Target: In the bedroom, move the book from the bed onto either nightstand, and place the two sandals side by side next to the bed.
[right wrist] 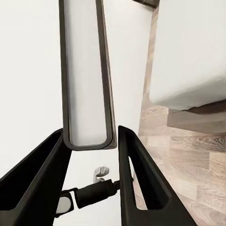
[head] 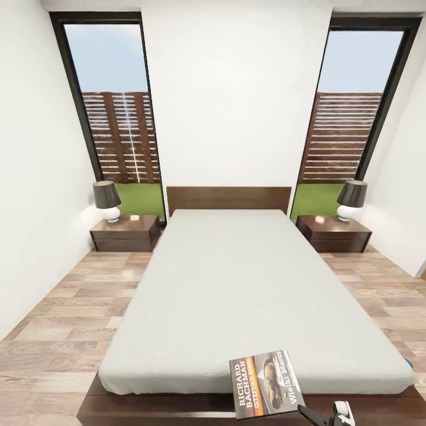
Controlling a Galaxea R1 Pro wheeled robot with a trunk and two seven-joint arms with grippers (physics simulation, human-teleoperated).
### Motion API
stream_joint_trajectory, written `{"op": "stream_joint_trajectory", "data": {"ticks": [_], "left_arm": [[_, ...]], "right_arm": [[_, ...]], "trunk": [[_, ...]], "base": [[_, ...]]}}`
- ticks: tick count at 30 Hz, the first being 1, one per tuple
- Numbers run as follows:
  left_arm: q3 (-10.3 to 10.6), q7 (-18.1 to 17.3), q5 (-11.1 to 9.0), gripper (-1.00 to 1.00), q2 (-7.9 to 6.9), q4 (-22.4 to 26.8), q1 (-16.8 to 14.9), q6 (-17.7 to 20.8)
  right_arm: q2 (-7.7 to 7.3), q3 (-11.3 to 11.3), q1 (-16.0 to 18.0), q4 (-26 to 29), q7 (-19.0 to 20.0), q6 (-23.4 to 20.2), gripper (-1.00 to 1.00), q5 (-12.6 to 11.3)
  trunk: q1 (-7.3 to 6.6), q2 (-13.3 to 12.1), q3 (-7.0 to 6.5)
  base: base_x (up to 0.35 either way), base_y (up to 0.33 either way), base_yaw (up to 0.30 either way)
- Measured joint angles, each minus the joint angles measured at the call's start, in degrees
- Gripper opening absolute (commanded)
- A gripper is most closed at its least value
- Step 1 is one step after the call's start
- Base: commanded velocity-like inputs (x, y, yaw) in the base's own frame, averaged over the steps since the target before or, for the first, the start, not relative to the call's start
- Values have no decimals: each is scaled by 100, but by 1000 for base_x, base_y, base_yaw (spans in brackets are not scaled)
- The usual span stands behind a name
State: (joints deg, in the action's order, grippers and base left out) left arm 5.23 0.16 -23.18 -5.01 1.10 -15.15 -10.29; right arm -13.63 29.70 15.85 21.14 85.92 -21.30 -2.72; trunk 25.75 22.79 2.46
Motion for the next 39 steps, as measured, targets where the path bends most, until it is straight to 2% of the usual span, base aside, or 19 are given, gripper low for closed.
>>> {"op": "stream_joint_trajectory", "data": {"ticks": [10, 12, 14, 39], "left_arm": [[0, 0, 0, 100, 0, 0, 0, 0], [9, 23, 2, 100, -26, -24, 31, 52], [9, 22, 3, 100, -27, -23, 28, 55], [9, 22, 3, 100, -27, -23, 28, 54]], "right_arm": [[0, 6, 0, -3, -3, 92, -100, 19], [-3, -80, 25, -71, -61, 154, -100, 90], [-2, -70, 35, -92, -62, 165, -100, 129], [-2, -69, 35, -92, -62, 165, -100, 129]], "trunk": [[0, 0, -2], [0, 0, -2], [0, 0, -2], [0, 0, -2]], "base": [[0, 0, 2], [0, 0, 0], [0, 0, 0], [0, 0, 0]]}}
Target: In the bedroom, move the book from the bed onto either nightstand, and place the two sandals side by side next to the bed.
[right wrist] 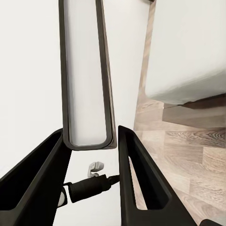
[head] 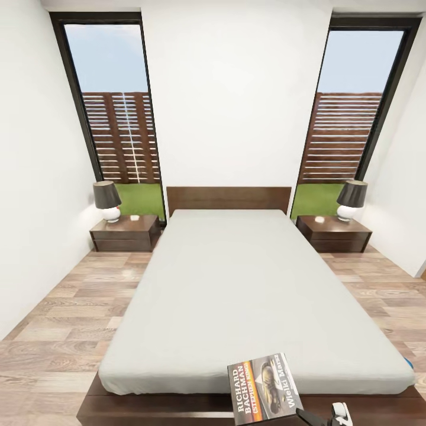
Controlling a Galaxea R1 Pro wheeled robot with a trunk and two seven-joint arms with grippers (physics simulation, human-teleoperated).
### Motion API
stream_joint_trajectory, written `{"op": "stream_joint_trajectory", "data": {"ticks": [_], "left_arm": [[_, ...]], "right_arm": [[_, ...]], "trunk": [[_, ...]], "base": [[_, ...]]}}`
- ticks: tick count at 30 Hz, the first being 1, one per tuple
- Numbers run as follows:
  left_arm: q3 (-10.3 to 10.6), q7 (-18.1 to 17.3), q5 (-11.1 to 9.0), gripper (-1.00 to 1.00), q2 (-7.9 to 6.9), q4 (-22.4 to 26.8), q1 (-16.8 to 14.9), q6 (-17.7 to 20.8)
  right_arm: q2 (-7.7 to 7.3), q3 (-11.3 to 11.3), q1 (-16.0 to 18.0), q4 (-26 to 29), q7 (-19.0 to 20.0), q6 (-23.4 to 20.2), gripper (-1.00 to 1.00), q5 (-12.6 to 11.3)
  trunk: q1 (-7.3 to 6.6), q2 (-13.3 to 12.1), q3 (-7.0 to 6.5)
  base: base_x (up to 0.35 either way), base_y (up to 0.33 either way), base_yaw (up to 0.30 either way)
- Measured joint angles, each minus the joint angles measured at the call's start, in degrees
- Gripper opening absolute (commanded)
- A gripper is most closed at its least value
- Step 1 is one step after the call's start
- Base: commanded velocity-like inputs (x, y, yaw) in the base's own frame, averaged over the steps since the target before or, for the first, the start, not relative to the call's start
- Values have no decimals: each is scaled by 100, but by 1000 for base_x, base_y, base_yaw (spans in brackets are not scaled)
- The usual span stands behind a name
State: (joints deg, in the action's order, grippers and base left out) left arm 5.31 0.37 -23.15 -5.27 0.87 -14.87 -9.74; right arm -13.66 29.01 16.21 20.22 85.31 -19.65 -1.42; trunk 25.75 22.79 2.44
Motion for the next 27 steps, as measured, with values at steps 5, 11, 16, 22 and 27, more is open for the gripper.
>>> {"op": "stream_joint_trajectory", "data": {"ticks": [5, 11, 16, 22, 27], "left_arm": [[7, -3, -1, 100, 19, 13, 15, 3], [15, -5, -3, 100, 44, 33, 35, 6], [22, -5, 1, 100, 51, 38, 40, 7], [26, -6, 5, 100, 52, 40, 42, 7], [26, -4, 8, 100, 54, 40, 42, 7]], "right_arm": [[-8, -15, -57, 22, 12, -29, -100, 9], [-14, -15, -243, 51, 29, -57, -100, 48], [-18, -9, -284, 59, 35, -64, -100, 57], [-23, -8, -296, 61, 42, -64, -100, 60], [-24, -8, -298, 63, 43, -61, -100, 60]], "trunk": [[0, 0, 0], [0, 0, 0], [0, 0, 0], [0, 0, 0], [0, 0, 0]], "base": [[0, 0, 0], [0, 0, 0], [0, 0, 0], [0, 0, 0], [0, 0, 0]]}}
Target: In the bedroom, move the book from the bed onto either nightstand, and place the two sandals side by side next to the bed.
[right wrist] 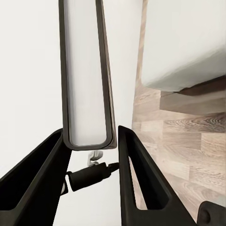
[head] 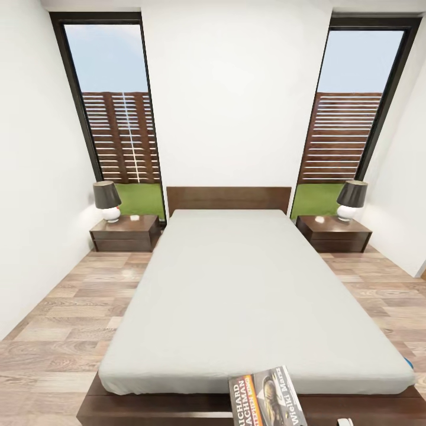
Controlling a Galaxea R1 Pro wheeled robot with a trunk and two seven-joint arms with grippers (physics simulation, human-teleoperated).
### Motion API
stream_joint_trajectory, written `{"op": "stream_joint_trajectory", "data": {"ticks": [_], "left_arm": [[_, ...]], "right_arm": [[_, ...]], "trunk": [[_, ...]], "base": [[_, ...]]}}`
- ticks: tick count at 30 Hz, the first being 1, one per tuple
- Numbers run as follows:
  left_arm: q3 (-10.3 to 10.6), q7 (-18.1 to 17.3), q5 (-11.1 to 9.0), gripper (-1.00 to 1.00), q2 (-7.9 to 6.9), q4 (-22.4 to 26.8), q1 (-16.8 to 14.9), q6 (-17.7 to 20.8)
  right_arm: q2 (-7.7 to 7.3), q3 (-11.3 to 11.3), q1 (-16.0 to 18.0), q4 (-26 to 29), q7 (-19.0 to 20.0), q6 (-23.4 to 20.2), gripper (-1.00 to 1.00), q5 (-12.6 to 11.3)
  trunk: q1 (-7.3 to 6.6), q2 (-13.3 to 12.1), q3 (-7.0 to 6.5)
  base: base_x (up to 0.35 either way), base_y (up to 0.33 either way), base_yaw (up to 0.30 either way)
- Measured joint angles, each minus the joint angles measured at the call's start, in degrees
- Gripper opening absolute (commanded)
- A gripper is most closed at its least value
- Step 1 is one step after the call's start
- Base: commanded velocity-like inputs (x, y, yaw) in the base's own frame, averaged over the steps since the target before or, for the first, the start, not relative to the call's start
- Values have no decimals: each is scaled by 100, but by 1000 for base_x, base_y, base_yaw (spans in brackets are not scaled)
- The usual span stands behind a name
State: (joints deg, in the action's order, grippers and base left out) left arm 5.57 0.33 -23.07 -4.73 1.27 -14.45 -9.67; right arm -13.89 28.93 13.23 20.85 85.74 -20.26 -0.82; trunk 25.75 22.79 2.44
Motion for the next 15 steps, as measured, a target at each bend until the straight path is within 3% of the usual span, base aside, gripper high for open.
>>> {"op": "stream_joint_trajectory", "data": {"ticks": [15], "left_arm": [[5, -1, 5, 100, 6, 0, 0, 0]], "right_arm": [[0, -3, -1, 7, 9, 3, -100, -3]], "trunk": [[0, 0, 0]], "base": [[0, 0, 0]]}}
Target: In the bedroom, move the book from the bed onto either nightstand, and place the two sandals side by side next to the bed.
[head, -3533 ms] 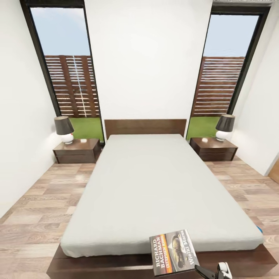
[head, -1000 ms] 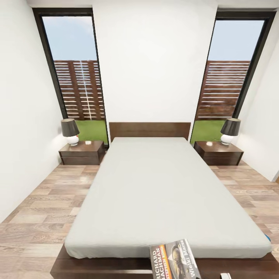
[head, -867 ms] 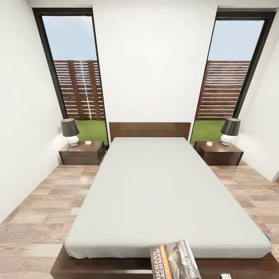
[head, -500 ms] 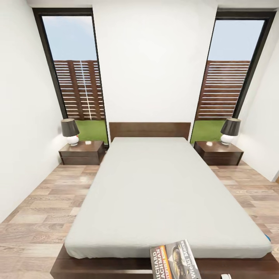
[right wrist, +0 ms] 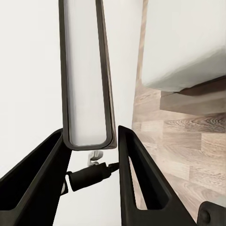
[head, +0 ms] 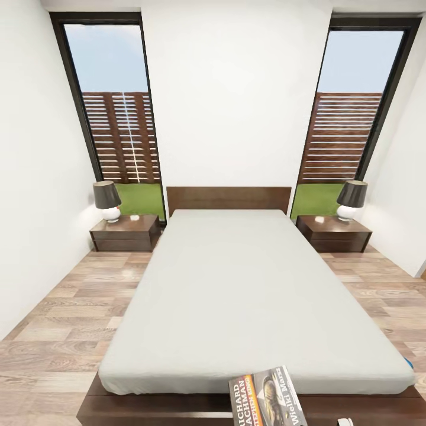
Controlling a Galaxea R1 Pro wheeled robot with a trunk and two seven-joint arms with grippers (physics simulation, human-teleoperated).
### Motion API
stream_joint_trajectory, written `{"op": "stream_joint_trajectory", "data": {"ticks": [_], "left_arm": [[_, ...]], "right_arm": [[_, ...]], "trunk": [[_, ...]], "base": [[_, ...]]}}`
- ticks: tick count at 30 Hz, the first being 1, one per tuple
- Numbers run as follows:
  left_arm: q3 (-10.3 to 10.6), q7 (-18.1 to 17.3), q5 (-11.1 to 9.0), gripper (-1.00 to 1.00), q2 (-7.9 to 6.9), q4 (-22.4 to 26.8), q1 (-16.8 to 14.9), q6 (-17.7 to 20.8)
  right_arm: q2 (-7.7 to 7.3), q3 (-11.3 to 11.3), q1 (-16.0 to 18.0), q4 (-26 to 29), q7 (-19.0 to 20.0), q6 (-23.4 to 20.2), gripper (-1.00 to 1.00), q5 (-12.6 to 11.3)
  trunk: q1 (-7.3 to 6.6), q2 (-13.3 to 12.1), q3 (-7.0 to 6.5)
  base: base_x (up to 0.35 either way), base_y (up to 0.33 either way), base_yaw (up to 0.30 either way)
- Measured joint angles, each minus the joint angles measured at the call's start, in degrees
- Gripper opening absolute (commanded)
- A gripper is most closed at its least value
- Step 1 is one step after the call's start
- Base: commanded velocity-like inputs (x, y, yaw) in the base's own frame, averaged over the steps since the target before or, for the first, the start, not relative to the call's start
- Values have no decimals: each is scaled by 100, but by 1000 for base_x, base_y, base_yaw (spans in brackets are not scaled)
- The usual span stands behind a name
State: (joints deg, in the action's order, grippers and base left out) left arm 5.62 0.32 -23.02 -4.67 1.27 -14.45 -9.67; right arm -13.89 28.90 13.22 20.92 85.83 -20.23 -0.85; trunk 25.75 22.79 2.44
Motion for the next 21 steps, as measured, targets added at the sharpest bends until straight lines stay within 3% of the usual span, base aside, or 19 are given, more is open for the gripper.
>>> {"op": "stream_joint_trajectory", "data": {"ticks": [21], "left_arm": [[4, 14, -1, 100, 1, -1, 0, 0]], "right_arm": [[0, 18, -4, -6, 57, 120, -100, -25]], "trunk": [[0, 0, 0]], "base": [[0, 0, 0]]}}
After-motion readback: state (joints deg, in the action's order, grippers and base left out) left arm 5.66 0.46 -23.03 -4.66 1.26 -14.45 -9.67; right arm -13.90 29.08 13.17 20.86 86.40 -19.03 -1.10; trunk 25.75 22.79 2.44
